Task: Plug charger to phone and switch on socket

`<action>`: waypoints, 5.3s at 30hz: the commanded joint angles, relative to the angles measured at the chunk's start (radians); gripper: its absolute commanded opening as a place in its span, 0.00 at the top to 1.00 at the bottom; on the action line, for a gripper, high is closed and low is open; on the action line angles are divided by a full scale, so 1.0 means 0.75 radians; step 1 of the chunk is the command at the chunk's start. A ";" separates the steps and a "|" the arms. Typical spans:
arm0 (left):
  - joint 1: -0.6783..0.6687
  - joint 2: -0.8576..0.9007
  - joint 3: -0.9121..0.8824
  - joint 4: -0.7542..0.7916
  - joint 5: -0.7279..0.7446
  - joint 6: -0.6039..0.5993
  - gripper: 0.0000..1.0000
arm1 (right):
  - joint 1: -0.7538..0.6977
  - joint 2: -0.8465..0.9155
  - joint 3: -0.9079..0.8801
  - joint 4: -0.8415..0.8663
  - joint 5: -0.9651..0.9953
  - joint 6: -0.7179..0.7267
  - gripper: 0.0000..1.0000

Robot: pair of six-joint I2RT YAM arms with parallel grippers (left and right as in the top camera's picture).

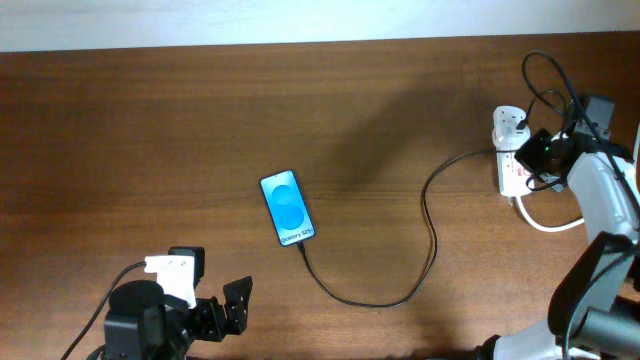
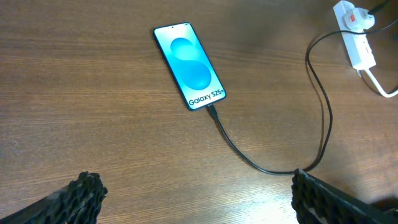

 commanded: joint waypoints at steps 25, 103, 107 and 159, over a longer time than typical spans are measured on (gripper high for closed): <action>0.001 -0.008 -0.004 0.003 -0.013 0.002 0.01 | -0.004 0.267 0.013 0.386 0.124 0.007 0.96; 0.001 -0.008 -0.004 0.003 -0.013 0.002 0.01 | 0.312 -2.322 -1.427 0.458 -0.328 -0.319 0.02; 0.001 -0.008 -0.004 0.003 -0.013 0.002 0.01 | 0.312 -2.322 -1.562 0.596 -0.328 -0.318 0.02; 0.182 -0.545 -0.998 1.357 -0.331 0.476 0.01 | 0.313 -2.322 -1.621 0.688 -0.139 -0.286 0.02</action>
